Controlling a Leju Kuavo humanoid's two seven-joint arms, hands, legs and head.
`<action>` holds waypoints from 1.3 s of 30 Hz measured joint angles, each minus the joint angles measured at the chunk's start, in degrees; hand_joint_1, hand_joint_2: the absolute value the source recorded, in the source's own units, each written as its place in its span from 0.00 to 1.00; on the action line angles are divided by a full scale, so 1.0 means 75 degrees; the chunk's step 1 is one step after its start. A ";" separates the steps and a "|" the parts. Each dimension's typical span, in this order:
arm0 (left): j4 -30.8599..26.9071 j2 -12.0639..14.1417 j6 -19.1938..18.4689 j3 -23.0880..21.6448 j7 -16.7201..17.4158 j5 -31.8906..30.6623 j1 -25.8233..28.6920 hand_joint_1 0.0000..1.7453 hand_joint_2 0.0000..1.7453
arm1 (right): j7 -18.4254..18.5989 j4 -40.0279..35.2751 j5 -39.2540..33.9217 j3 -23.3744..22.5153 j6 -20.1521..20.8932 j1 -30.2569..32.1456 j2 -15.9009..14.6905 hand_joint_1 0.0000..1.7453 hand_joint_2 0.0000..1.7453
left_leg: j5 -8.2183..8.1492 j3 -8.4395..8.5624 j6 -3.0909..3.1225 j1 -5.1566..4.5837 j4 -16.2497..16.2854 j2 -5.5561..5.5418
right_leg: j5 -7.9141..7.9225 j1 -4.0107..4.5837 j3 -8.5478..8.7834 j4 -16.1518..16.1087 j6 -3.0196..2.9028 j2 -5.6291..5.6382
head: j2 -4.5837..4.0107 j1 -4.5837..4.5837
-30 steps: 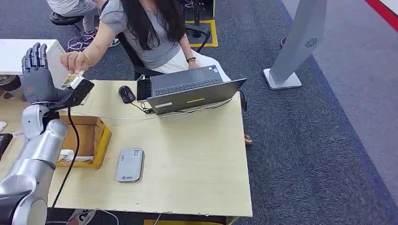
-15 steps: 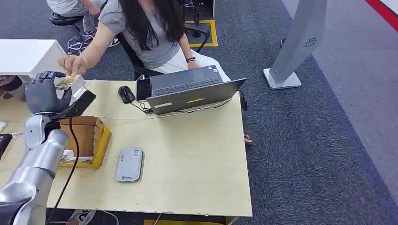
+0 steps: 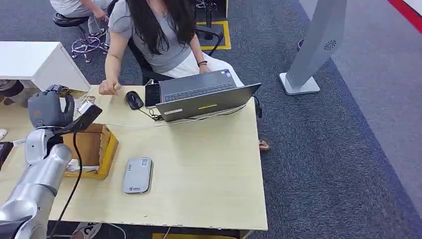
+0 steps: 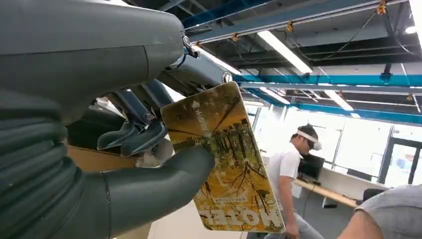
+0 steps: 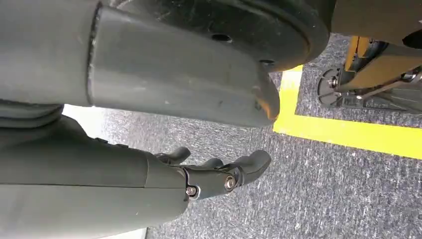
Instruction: Pass the card to the sensor for recognition and then transmit it.
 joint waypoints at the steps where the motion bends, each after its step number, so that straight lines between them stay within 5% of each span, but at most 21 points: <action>1: -0.0003 -0.0032 -0.0105 0.0000 -0.0047 -0.0020 0.0027 1.00 1.00 | 0.0000 0.0000 0.0000 0.0000 0.0000 0.0003 0.0003 0.00 0.00 | 0.0000 0.0001 0.0000 -0.0001 0.0000 -0.0001 | 0.0000 -0.0001 0.0000 0.0000 0.0000 -0.0001 | 0.0000 0.0000; 7: -0.0614 -0.0440 -0.1744 -0.0361 0.0786 -0.0425 0.0657 1.00 1.00 | -0.0015 0.0000 -0.0015 -0.0026 0.0000 0.0008 0.0018 0.00 0.00 | -0.0001 -0.0001 0.0001 -0.0003 0.0000 0.0001 | 0.0000 -0.0003 -0.0001 -0.0002 0.0000 0.0000 | 0.0000 0.0000; 18: -0.1212 -0.0667 -0.2145 -0.0886 0.0979 -0.0437 0.1083 1.00 1.00 | -0.0038 0.0000 -0.0017 -0.0064 -0.0003 0.0017 0.0020 0.00 0.00 | -0.0001 -0.0005 0.0000 -0.0001 0.0000 0.0000 | 0.0000 -0.0002 -0.0007 -0.0001 0.0000 0.0000 | 0.0000 0.0000; 29: -0.2390 -0.0737 -0.3696 -0.1781 0.1413 -0.0154 0.1779 1.00 1.00 | -0.0038 0.0000 0.0009 -0.0268 -0.0003 0.0048 0.0020 0.00 0.00 | -0.0004 -0.0011 0.0004 -0.0003 0.0001 -0.0001 | 0.0000 -0.0003 -0.0007 -0.0003 0.0001 -0.0002 | 0.0000 0.0000; 39: -0.3342 -0.0355 -0.4820 -0.2756 0.1982 -0.0154 0.2275 1.00 1.00 | -0.0029 0.0000 0.0099 -0.0594 -0.0035 0.0059 0.0020 0.00 0.00 | -0.0004 -0.0011 0.0004 -0.0001 0.0000 0.0000 | -0.0002 -0.0002 -0.0009 -0.0003 0.0000 0.0000 | 0.0000 0.0000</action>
